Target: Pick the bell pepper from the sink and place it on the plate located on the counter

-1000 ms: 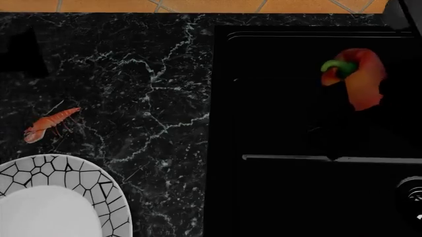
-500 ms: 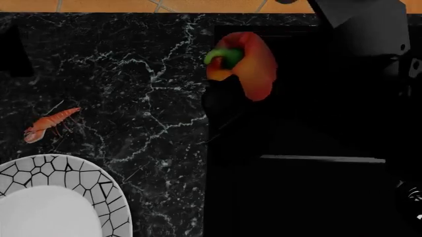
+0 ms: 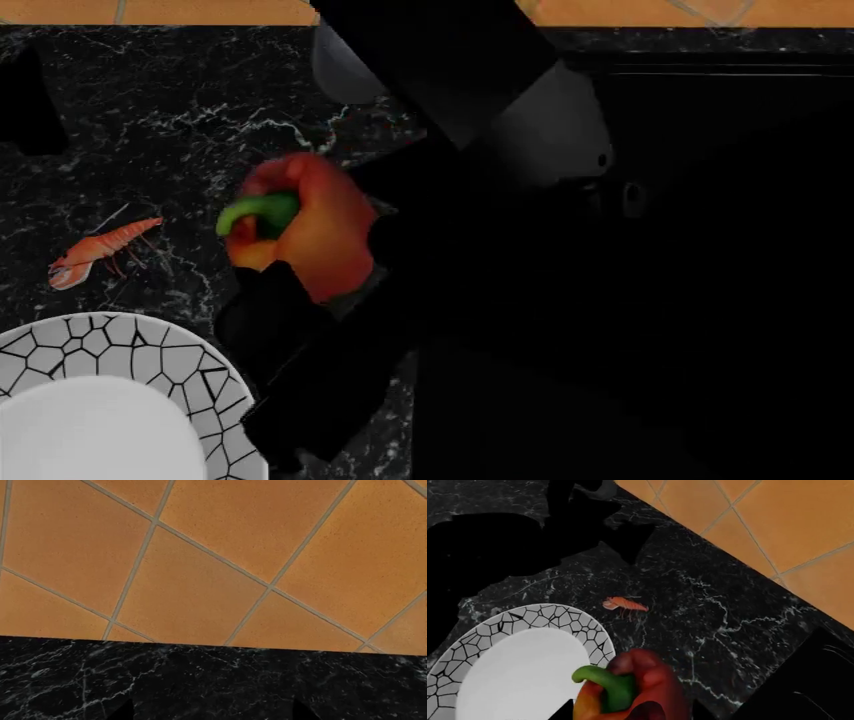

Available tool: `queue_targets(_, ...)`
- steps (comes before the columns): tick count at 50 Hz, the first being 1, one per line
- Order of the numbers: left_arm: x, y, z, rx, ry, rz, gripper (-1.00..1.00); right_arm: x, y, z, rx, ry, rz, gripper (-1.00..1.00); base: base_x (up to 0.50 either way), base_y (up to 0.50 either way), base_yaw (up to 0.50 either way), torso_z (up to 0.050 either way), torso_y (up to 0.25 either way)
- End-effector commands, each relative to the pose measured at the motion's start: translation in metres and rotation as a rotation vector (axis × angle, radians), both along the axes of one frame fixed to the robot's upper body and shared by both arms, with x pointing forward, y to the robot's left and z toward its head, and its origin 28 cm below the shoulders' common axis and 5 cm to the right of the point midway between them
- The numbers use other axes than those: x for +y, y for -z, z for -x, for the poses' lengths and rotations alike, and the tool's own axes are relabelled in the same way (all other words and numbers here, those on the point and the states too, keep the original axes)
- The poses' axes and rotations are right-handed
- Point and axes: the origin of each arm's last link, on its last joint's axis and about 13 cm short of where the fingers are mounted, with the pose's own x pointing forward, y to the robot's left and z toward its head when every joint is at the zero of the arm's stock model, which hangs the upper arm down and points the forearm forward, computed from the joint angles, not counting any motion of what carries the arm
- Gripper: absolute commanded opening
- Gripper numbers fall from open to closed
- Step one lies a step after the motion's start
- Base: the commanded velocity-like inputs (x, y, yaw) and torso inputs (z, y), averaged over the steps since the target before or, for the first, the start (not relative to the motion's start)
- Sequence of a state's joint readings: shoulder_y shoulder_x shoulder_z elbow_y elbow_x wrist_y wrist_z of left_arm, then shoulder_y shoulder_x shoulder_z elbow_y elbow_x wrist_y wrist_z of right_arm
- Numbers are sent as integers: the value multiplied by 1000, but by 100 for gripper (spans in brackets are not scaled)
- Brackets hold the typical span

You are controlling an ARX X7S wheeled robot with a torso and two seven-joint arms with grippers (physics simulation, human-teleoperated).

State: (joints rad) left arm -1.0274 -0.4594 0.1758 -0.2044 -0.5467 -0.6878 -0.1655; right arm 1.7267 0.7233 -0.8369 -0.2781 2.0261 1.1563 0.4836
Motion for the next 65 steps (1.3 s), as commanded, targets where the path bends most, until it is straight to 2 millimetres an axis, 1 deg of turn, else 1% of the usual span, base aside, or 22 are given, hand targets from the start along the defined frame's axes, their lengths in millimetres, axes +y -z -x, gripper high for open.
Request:
queue_targets(1, 2, 2, -1, 2, 1, 4, 100, 23, 7, -3, 13, -112, 19, -100, 0, 0, 0, 0, 0)
queue_targets(7, 6, 6, 1, 4, -3, 9, 100, 31, 11, -8, 23, -139, 21, -100, 0, 0, 0, 0, 0)
queue_targets(11, 13, 4, 8, -1, 1, 15, 100, 34, 11, -9, 26, -152, 21, -100, 0, 0, -1, 0, 0)
queue_targets(16, 26, -1, 23, -13, 2, 8, 100, 38, 13, -12, 29, -166, 21, -100, 0, 0, 0, 0, 0)
queue_targets(22, 29, -10, 44, -15, -7, 0, 100, 42, 14, -13, 32, -180, 21, -100, 0, 0, 0, 0, 0)
queue_targets(28, 33, -18, 56, -30, -8, -5, 100, 46, 13, -13, 31, -197, 20, -100, 0, 0, 0, 0, 0)
queue_targets(40, 41, -15, 61, -33, -26, -9, 100, 65, 21, -14, 49, -266, 23, -100, 0, 0, 0, 0, 0)
queue_targets(53, 42, -9, 62, -26, -29, -8, 100, 85, 32, -19, 79, -324, 43, -100, 0, 0, 0, 0, 0)
queue_targets(65, 42, -11, 61, -28, -30, -5, 100, 97, 42, -29, 104, -339, 50, -100, 0, 0, 0, 0, 0)
